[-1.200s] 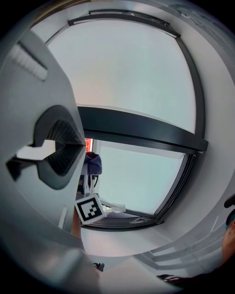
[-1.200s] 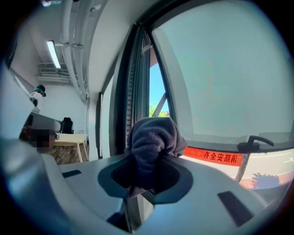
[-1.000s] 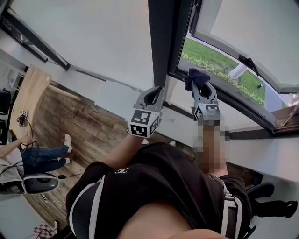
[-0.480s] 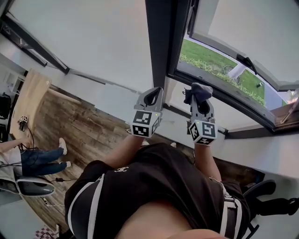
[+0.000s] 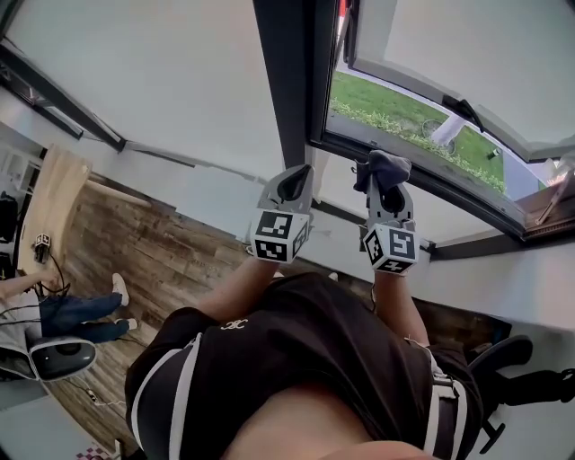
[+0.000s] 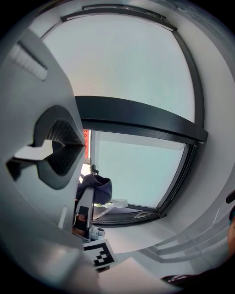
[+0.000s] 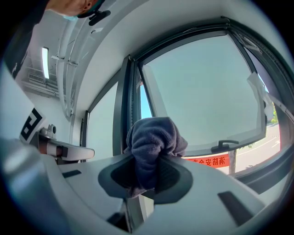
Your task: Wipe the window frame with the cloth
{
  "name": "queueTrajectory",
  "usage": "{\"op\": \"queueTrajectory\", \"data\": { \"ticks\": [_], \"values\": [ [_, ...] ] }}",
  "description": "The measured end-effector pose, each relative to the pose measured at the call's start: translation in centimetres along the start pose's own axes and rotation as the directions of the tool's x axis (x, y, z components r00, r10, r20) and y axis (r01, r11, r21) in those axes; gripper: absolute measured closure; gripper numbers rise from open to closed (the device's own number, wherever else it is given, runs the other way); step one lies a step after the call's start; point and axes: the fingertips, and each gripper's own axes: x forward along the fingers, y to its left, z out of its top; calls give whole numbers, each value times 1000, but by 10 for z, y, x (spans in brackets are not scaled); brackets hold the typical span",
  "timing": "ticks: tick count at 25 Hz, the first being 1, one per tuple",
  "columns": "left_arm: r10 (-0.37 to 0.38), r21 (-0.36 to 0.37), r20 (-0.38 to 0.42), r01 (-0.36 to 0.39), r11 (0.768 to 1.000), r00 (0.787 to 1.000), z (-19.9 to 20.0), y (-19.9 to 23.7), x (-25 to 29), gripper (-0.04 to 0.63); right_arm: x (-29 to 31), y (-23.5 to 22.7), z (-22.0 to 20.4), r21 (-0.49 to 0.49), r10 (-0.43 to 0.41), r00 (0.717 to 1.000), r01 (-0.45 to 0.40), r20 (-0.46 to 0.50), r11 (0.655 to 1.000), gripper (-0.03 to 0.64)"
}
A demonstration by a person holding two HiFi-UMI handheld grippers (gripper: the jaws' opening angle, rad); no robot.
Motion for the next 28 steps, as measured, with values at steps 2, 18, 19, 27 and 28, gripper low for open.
{"op": "queueTrajectory", "data": {
  "ticks": [2, 18, 19, 27, 28],
  "values": [
    [5, 2, -2, -5, 1000, 1000, -1, 0, -1, 586, 1, 1, 0, 0, 7, 1000, -7, 0, 1000, 527],
    [16, 17, 8, -16, 1000, 1000, 4, 11, -9, 586, 6, 9, 6, 29, 9, 1000, -10, 23, 1000, 526],
    [14, 16, 10, -14, 1000, 1000, 5, 10, -8, 586, 5, 10, 7, 27, 10, 1000, -11, 22, 1000, 527],
    [-12, 19, 24, 12, 1000, 1000, 10, 2, -7, 586, -1, 11, 9, 28, 10, 1000, -11, 22, 1000, 527],
    [-13, 18, 23, 13, 1000, 1000, 10, 2, -8, 586, -2, 11, 10, 28, 9, 1000, -9, 22, 1000, 527]
  ]
}}
